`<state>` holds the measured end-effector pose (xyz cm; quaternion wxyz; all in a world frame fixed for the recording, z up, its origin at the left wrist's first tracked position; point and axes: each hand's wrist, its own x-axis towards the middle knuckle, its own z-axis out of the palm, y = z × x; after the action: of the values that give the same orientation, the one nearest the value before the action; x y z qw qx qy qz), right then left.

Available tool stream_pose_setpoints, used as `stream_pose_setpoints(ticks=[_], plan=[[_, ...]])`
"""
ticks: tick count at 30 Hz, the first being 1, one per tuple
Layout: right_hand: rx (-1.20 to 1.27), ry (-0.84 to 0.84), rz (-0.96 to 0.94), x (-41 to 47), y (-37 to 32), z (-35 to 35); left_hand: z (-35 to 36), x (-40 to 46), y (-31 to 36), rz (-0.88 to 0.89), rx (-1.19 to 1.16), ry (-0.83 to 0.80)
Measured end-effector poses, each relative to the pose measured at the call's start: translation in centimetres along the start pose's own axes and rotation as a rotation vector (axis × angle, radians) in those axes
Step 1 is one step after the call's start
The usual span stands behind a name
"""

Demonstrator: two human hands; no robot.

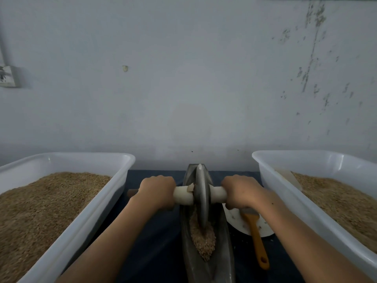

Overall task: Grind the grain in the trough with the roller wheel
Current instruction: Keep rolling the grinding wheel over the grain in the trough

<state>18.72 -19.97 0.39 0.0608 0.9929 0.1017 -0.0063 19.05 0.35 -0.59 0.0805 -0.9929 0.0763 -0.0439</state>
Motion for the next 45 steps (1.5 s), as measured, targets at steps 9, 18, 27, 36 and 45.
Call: stream_pose_setpoints(ticks=[9,18,27,36,45], plan=[[-0.022,0.140,-0.030,0.2,0.1,0.6,0.3,0.2,0.2,-0.013,0.016,0.074],[0.094,-0.196,-0.014,-0.1,0.3,-0.3,-0.5,-0.3,-0.3,0.043,-0.030,-0.169],[-0.003,0.193,0.007,0.5,-0.1,0.7,0.9,0.4,0.3,-0.008,-0.002,0.214],[0.073,-0.174,-0.041,-0.2,0.6,-0.3,-0.5,-0.4,-0.4,0.050,-0.041,-0.225],[-0.018,0.195,-0.006,0.5,0.1,0.9,0.4,0.0,0.6,-0.048,0.009,0.161]])
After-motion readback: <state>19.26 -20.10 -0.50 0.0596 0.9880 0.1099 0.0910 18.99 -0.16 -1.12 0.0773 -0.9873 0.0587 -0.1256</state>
